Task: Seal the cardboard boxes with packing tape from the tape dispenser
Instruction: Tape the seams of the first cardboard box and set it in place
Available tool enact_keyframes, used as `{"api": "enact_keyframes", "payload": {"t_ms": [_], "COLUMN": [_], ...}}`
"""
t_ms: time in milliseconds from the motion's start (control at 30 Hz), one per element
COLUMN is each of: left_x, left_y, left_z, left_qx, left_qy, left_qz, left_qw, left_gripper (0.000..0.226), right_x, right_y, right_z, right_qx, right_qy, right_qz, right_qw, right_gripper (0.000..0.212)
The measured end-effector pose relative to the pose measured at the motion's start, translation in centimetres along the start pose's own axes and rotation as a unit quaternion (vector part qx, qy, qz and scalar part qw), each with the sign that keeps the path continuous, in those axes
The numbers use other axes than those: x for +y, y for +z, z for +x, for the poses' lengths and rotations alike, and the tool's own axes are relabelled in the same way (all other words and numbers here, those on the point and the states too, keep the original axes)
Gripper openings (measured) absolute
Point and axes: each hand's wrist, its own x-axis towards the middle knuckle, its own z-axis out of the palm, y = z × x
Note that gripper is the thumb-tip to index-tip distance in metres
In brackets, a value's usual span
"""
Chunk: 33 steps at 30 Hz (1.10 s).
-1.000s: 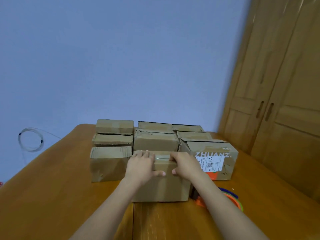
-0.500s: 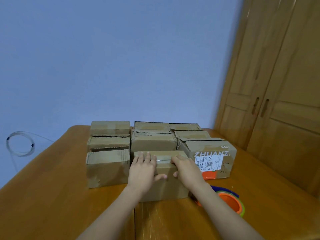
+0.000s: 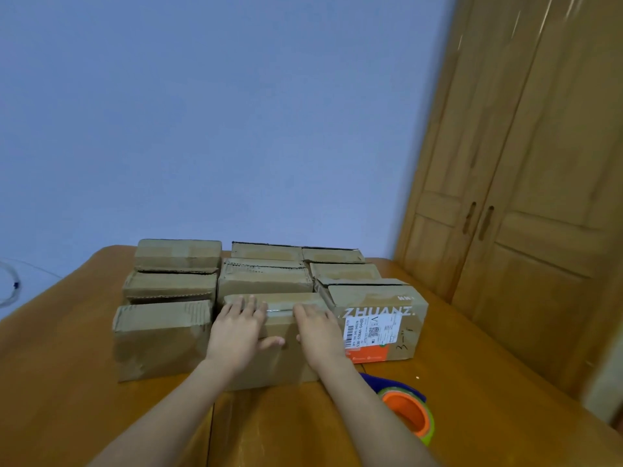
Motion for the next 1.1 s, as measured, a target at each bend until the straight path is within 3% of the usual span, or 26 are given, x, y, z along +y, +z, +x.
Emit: {"api": "enact_keyframes", "payload": {"t_ms": [333,933,1100], "left_x": [-0.8,-1.0,-0.4], "left_y": [1.0,0.3,-0.7], "left_z": [1.7,2.0,1.5], "left_qx": [-0.008,-0.065,-0.047], "left_qy": [0.001,-0.007,-0.01], "left_qz": [0.001,0.014,-0.056], "left_qw": [1.0,0.998,0.997], "left_gripper": [0.098,0.092,0.078], "right_x": [1.0,1.7,1.5], "right_y": [1.6,1.4,1.6], "right_z": [2.4,3.7,3.0], "right_qx": [-0.009,-0.016,0.0], "right_qy": [-0.019,-0.032,-0.029], "right_qz": [-0.023,-0.001,0.009], "right_qw": [0.999,0.999,1.0], "right_gripper": [0.044,0.045,0.04]}}
